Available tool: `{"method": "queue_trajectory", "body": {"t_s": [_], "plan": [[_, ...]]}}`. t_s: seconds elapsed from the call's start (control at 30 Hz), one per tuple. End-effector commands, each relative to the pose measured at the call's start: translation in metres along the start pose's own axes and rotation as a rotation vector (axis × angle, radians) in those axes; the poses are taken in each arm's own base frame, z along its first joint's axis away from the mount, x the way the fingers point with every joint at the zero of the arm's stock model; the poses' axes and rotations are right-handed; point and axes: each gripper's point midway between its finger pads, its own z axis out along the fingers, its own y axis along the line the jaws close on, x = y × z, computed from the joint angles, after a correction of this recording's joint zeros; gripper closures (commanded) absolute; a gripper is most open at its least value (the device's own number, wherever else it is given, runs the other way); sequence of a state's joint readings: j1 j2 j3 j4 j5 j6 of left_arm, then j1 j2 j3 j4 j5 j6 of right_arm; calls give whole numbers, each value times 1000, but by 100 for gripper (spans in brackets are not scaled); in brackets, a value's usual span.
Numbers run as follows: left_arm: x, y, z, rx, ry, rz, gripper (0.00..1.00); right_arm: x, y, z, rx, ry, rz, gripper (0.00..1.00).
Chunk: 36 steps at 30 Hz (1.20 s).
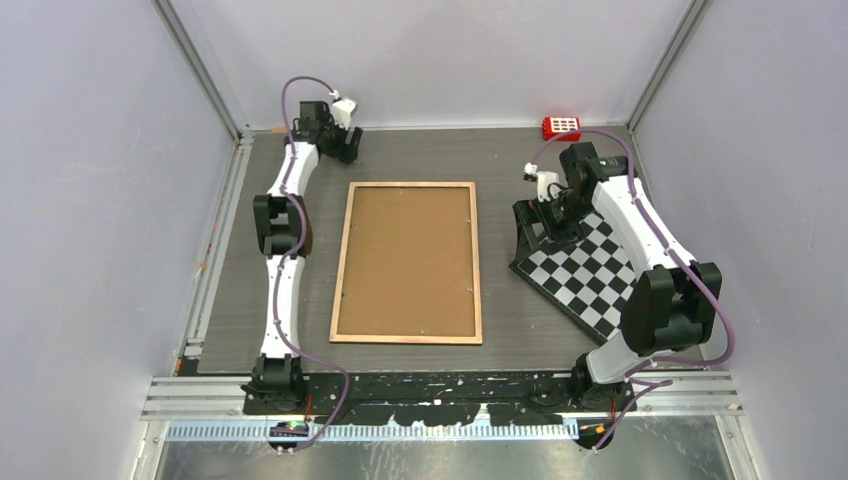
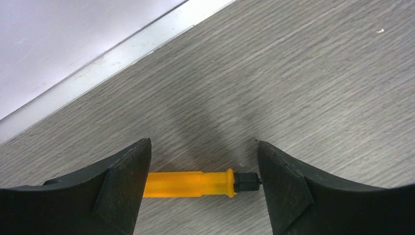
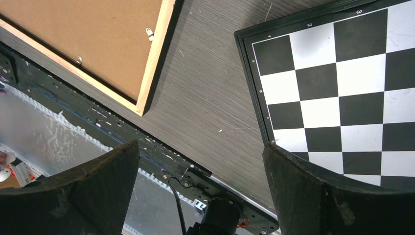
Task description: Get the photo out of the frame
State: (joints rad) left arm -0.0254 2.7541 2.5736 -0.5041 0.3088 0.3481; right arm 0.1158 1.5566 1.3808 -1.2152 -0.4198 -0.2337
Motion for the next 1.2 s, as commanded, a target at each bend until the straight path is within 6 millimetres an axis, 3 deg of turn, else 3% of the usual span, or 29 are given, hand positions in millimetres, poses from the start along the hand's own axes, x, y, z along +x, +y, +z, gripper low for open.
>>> {"method": "queue_trajectory", "body": {"t_s": [0.0,0.1,0.2,0.5,0.63,0.87,1.17], "plan": [[7,5,-22,-7,64,3,23,-10,3,-8,-5,-31,-11,0],[10,-5,-34,47,86,-34,28,-13,3,-8,-9,-37,-12,0],[25,7,-50,51,126,-91,30,-17,5,-8,-20,-44,-7,0],[58,15,-84,73,241,-221,35,-23,8,-9,-39,-62,-4,0],[82,16,-105,53,336,-246,36,-25,9,-9,-44,-68,-3,0],[116,5,-144,57,453,-432,39,-25,14,-11,-62,-84,1,0],[128,-15,-188,97,519,-609,39,-28,21,-13,-94,-104,8,0]]}}
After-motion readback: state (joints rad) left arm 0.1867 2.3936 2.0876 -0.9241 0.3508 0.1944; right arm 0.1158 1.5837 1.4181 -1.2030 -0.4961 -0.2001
